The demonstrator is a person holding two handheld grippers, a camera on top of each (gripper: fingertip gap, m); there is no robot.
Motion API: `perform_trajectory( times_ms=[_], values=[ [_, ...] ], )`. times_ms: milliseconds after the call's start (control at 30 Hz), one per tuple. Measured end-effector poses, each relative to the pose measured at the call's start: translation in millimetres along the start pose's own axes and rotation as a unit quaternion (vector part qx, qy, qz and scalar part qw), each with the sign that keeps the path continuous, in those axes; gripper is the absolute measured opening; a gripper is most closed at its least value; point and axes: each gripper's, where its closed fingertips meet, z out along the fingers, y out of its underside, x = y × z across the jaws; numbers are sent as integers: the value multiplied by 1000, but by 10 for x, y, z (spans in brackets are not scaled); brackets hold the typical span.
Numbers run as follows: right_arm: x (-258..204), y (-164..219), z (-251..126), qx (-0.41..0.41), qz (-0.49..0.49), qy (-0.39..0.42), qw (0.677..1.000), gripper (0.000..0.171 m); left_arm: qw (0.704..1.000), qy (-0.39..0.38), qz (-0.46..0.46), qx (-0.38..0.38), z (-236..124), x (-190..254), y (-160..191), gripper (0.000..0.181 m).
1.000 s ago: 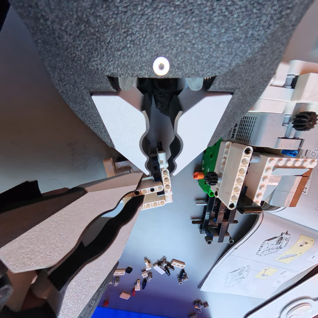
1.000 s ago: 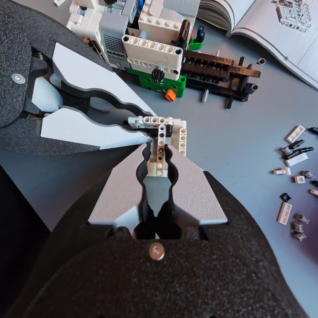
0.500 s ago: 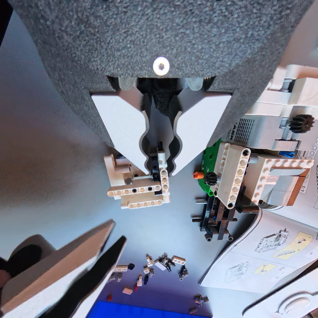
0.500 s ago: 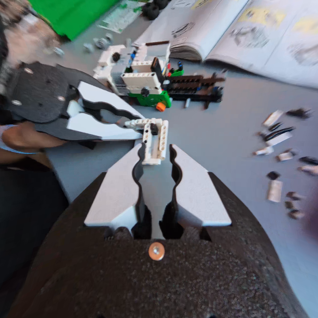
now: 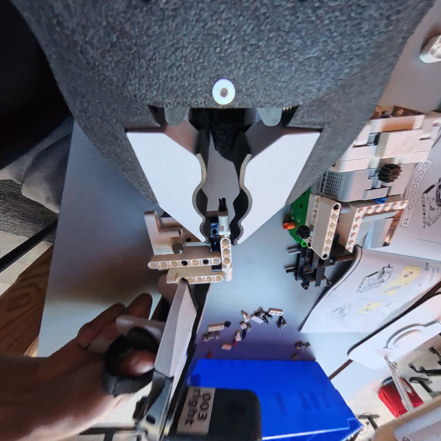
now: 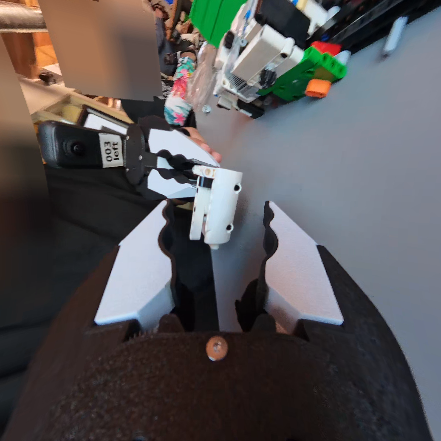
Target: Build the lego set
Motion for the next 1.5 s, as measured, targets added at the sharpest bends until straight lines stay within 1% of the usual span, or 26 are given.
perform_trajectory(
  times_ms=[67, 167, 233, 300, 367, 533, 767, 900, 967, 1000, 1067, 1133, 1200, 1233, 1300, 1333, 1400, 1500],
  values=[
    [-116, 44, 81, -15, 15, -47, 999, 76, 1000, 2, 2, 8, -50, 2, -64, 15],
    [-255, 67, 159, -21, 39, -102, 994, 70, 1000, 9, 10, 7, -84, 18, -92, 15],
    [-295, 77, 186, -22, 51, -121, 991, 61, 1000, 22, 7, 8, -94, 49, -98, 15],
    [-292, 106, 213, -27, 53, -123, 991, 51, 999, 29, 5, 11, -100, 65, -105, 16],
    [-303, 127, 233, -28, 60, -128, 990, 36, 999, 34, 9, 13, -107, 83, -119, 15],
    [-319, 129, 244, -14, 70, -132, 989, 34, 999, 35, 19, 15, -122, 95, -133, 15],
    [-330, 179, 252, -25, 74, -120, 990, 34, 998, 46, 30, 16, -134, 132, -123, 15],
    [-345, 173, 266, -20, 72, -124, 989, 34, 997, 65, 26, 24, -153, 132, -133, 15],
    [-339, 168, 273, -16, 44, -110, 993, 34, 995, 94, 1, 29, -190, 131, -154, 16],
    [-347, 138, 268, -7, 38, -106, 994, 34, 993, 112, -31, 37, -227, 112, -183, 19],
    [-283, 100, 268, 4, -5, -60, 998, 34, 982, 141, -108, 59, -303, 21, -240, 35],
    [-300, 44, 266, 23, -49, -30, 998, 34, 964, 176, -186, 74, -341, -31, -265, 45],
    [-323, 100, 316, -1, -111, 11, 994, 34, 939, 237, -237, 74, -352, 62, -285, 50],
    [-326, 139, 350, -21, -134, 32, 990, 34, 930, 263, -250, 67, -350, 120, -285, 50],
    [-357, 202, 405, -57, -173, 56, 982, 34, 919, 298, -252, 49, -351, 226, -276, 48],
    [-355, 223, 417, -73, -182, 67, 978, 34, 920, 306, -243, 39, -354, 263, -258, 44],
    [-313, 250, 411, -100, -200, 94, 970, 34, 926, 301, -225, 25, -357, 273, -220, 43],
    [-350, 317, 417, -137, -193, 88, 968, 34, 925, 314, -214, 11, -405, 317, -180, 40]
  ],
)
